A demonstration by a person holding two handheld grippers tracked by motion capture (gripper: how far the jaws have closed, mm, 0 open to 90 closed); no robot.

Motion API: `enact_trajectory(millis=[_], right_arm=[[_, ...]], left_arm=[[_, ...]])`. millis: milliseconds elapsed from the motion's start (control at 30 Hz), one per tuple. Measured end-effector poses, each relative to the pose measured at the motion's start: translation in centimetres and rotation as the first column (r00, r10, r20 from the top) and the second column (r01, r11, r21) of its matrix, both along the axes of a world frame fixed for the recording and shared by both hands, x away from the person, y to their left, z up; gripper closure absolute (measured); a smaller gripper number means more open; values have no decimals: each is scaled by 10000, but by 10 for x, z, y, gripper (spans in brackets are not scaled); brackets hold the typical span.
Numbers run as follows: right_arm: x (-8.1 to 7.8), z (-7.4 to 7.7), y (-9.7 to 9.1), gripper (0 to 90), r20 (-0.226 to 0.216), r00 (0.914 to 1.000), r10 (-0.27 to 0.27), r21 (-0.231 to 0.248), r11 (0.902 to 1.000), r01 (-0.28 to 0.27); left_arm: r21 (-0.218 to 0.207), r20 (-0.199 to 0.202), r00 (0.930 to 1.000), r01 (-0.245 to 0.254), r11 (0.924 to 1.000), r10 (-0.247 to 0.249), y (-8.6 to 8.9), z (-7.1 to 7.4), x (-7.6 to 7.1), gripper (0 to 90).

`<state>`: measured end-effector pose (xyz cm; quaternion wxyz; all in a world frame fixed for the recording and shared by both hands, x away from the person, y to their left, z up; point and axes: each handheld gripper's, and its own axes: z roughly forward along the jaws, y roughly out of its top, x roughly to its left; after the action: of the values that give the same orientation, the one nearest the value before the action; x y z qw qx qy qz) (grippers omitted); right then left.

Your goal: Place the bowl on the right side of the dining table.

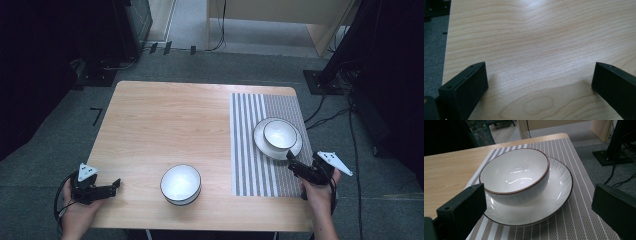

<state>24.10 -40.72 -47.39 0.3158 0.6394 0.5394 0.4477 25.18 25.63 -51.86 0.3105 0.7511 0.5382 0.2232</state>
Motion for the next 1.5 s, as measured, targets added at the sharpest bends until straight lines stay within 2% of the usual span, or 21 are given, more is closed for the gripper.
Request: enact_trajectory(millis=[567, 800, 1500], right_arm=[[-23, -16, -4, 0, -464, 9988, 147, -571, 9982, -174], [-31, -19, -6, 0, -621, 9978, 237, -666, 9974, -278], [-53, -40, -24, 0, -1386, 9902, 164, -952, 9950, -298]], left_arm=[[3, -3, 10000, 4, 10000, -4, 0, 0, 0, 0], [1, -4, 10000, 1, 10000, -1, 0, 0, 0, 0], [12, -6, 10000, 5, 10000, -5, 0, 0, 0, 0]])
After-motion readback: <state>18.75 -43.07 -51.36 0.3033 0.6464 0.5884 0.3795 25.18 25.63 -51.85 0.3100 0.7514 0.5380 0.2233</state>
